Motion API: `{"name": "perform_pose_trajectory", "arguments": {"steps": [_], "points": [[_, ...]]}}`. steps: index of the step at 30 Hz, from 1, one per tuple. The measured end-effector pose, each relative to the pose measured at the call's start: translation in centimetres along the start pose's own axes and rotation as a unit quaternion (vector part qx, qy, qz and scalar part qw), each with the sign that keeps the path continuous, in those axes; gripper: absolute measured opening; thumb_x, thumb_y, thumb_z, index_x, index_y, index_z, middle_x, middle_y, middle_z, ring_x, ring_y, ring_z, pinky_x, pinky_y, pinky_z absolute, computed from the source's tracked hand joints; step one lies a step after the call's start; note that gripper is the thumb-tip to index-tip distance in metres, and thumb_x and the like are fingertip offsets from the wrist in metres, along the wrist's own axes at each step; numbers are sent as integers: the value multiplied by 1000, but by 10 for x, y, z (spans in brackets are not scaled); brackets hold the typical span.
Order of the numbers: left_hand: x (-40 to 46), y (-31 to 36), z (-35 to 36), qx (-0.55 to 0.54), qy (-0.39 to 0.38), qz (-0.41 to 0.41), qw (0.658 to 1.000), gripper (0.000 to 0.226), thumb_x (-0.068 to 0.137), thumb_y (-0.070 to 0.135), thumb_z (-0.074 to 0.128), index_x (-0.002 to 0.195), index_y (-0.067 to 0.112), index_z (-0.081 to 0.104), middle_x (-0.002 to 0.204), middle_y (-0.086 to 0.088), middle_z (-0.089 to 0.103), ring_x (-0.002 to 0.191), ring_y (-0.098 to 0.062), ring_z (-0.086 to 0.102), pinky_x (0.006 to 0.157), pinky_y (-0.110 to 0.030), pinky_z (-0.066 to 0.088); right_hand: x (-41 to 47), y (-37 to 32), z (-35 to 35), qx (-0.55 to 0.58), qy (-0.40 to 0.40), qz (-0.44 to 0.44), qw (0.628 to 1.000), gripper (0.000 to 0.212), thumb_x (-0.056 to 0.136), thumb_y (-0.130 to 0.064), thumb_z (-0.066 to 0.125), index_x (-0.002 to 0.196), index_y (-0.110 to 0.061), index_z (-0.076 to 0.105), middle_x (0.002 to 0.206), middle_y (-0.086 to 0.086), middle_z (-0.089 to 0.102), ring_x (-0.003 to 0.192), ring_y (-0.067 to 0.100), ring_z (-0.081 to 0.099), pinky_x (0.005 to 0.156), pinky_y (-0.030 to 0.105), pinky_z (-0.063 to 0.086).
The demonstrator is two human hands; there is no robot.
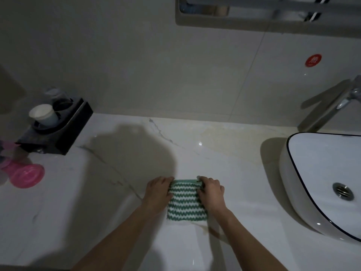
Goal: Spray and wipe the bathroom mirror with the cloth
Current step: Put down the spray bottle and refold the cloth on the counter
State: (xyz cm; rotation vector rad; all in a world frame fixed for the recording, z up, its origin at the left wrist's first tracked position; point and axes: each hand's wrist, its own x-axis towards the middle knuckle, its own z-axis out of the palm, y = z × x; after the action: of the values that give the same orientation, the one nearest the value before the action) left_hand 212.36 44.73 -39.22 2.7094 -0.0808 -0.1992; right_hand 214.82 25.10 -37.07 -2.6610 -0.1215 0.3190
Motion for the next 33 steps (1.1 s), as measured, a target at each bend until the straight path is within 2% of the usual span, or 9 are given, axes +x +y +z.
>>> {"name": "perform_pose_trajectory", "arguments": {"steps": [6, 10, 14, 17, 22, 24, 26, 29, 33], "points": [[1, 8, -7, -39, 26, -40, 998, 32, 82, 30, 59, 112, 23, 65, 109, -5, 61, 106, -23, 56, 91, -28, 39, 0, -9, -10, 90, -16, 19, 996, 20, 88, -11, 56, 98, -26, 65, 103, -12, 61, 110, 19, 51, 90, 32, 33], [-1, 12, -16, -122, 50, -74, 989, 20, 86, 21, 57, 102, 13, 67, 104, -9, 64, 96, -24, 61, 82, -27, 42, -7, -10, -24, 218, -19, 15, 976, 36, 82, -1, 56, 70, -35, 53, 80, -18, 61, 88, 14, 60, 81, 29, 47], [-6, 18, -37, -207, 58, -94, 972, 13, 89, 16, 56, 100, 12, 63, 96, -6, 70, 87, -22, 64, 74, -27, 45, -7, -9, -41, 251, 18, 6, 968, 21, 77, 5, 57, 67, -13, 55, 77, -2, 67, 80, 18, 63, 71, 29, 48], [-14, 28, -60, -246, 103, -74, 961, 11, 88, 13, 60, 98, 10, 64, 88, -4, 69, 82, -18, 64, 75, -27, 47, -7, -17, -62, 266, 43, -12, 963, 29, 77, 7, 59, 67, -19, 57, 79, -2, 67, 78, 14, 61, 69, 28, 47], [-26, 34, -98, -270, 108, -16, 957, 18, 81, 19, 70, 95, 19, 59, 82, 16, 62, 78, 18, 55, 76, -14, 44, -9, -47, -102, 253, 74, -69, 962, 29, 77, 9, 60, 73, -20, 63, 82, -7, 66, 58, -1, 48, 56, 12, 37], [-29, 40, -117, -293, 105, 2, 950, 37, 73, 36, 73, 102, 24, 53, 90, 17, 62, 86, 15, 56, 76, -5, 40, -10, -61, -115, 270, 79, -95, 955, 30, 76, 10, 62, 71, -20, 64, 78, -12, 65, 51, 1, 45, 53, 13, 35], [-27, 51, -136, -288, 96, 30, 952, 54, 66, 53, 67, 109, 23, 54, 100, 9, 64, 93, 5, 59, 83, -10, 43, -12, -76, -125, 276, 86, -117, 950, 35, 76, 11, 61, 70, -23, 64, 75, -14, 65, 53, 2, 46, 54, 12, 36], [-20, 74, -158, -273, 99, 62, 955, 48, 71, 35, 75, 110, 12, 61, 103, 0, 63, 90, -9, 60, 87, -23, 49, -16, -97, -137, 272, 90, -145, 947, 40, 77, 13, 58, 70, -25, 64, 74, -15, 65, 59, -1, 52, 58, 12, 38], [-16, 98, -178, -318, 143, 56, 936, 25, 75, 17, 76, 97, 8, 66, 85, 1, 62, 67, 0, 58, 66, -5, 43, -24, -114, -149, 292, 93, -161, 938, 42, 76, 12, 58, 68, -29, 62, 73, -13, 65, 61, 0, 51, 60, 16, 40]]}}
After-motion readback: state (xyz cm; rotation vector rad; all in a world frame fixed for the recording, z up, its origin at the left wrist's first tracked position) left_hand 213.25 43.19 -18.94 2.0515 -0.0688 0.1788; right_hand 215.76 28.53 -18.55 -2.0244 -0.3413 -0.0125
